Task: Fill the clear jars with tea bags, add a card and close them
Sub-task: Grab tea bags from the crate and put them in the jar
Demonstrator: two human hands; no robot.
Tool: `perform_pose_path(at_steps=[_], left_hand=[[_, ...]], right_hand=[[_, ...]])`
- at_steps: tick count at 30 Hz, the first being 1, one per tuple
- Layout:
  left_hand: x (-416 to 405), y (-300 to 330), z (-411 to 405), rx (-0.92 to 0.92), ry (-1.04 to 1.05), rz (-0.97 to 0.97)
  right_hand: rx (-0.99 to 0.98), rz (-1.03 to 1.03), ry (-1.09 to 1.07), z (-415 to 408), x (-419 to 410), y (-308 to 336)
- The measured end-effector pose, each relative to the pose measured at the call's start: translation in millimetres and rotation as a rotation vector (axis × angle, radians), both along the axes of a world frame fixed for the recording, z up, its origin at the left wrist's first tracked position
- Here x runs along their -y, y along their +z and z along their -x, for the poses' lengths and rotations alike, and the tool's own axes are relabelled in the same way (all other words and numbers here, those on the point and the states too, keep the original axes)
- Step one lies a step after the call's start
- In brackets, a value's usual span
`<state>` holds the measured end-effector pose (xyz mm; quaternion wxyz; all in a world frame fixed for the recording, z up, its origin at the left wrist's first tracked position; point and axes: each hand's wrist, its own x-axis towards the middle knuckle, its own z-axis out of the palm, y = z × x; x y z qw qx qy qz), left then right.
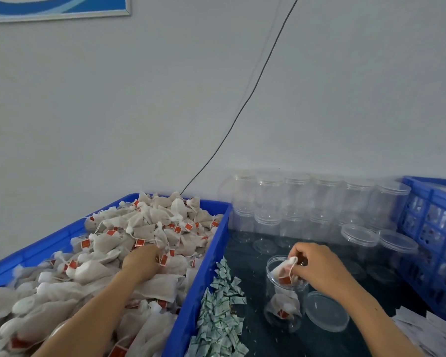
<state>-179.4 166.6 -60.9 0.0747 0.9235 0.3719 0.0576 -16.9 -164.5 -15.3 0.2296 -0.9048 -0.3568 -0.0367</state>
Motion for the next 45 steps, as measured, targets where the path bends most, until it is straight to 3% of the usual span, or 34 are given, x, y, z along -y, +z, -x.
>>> perform_pose_path(at_steps=[5,9,13,16,19,23,30,35,40,45], left_hand=[[-4,4,3,0.319,0.072,0.062],[-5,1,0,0.029,-0.025,-0.031],[-3,-1,-6,-0.151,-0.157,0.054],[-2,-4,-10,-0.172,-0.193,0.066],[-1,-5,-12,-0.184,-0.191,-0.150],[-2,-1,-11,0.031,-0.141,-0.384],[8,26,-6,0.610,-0.128,-0.319],[31,54,-7,0.816,-0.223,-0.301],[72,88,-24,0.851,-0.394,-0.118],[124,111,-57,0.689,-0.663,0.112]], right_hand=[[0.029,0.200,0.047,7,-5,-1],[0.097,0.142,0.049,10,-6,0],[0.142,-0.072,0.049,11,-4,1],[0.136,-0.205,0.035,7,-2,0],[0.113,-0.232,0.025,2,-1,-4],[0.044,-0.252,0.044,-1,-6,-14],[0.056,-0.359,0.045,1,-11,-19],[0.050,-0.544,0.058,9,-19,-12],[-0.205,-0.747,0.240,27,-36,12],[-0.616,-0.733,0.470,37,-43,33]])
